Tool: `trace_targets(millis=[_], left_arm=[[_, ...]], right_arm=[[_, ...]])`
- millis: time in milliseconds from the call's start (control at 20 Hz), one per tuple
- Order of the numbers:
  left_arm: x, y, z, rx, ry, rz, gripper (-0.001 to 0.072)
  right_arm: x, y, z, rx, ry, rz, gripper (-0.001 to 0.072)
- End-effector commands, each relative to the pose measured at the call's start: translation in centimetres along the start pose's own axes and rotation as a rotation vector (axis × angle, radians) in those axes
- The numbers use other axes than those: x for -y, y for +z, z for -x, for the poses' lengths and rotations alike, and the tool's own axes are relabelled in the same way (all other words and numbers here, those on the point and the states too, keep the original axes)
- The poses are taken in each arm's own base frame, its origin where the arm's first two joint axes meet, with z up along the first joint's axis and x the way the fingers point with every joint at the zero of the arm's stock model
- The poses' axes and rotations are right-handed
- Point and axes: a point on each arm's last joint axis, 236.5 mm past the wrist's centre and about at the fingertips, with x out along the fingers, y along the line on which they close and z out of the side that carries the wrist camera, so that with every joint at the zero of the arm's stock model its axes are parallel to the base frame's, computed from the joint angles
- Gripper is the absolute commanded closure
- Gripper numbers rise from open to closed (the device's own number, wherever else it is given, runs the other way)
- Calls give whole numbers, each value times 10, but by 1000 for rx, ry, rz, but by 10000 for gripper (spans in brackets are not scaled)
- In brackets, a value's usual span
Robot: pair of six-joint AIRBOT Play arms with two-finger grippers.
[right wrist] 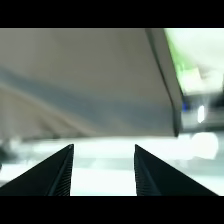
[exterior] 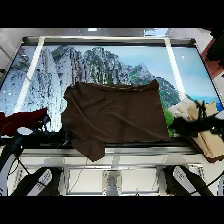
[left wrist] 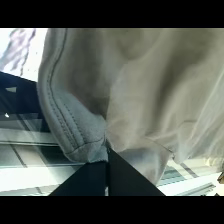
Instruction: Fold the shirts.
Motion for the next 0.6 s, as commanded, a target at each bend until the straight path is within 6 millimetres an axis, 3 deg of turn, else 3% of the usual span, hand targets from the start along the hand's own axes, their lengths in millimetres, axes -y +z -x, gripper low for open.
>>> trace_targets(millis=[0, 50, 200, 400, 550], left_arm=[[1, 1, 0, 4, -4, -18, 698], [1, 2, 0, 8, -3, -26, 698], [1, 1, 0, 4, -4, -37, 698], [1, 2, 0, 8, -3, -41, 698], [1, 1, 0, 4, -4, -40, 698]], right_arm=[[19, -69, -34, -183, -13, -179, 283], [2, -78, -52, -193, 94, -222, 284], [12, -65, -71, -102, 84, -301, 284], [23, -64, -88, -56, 70, -372, 285], [29, -40, -96, 71, 83, -425, 285]])
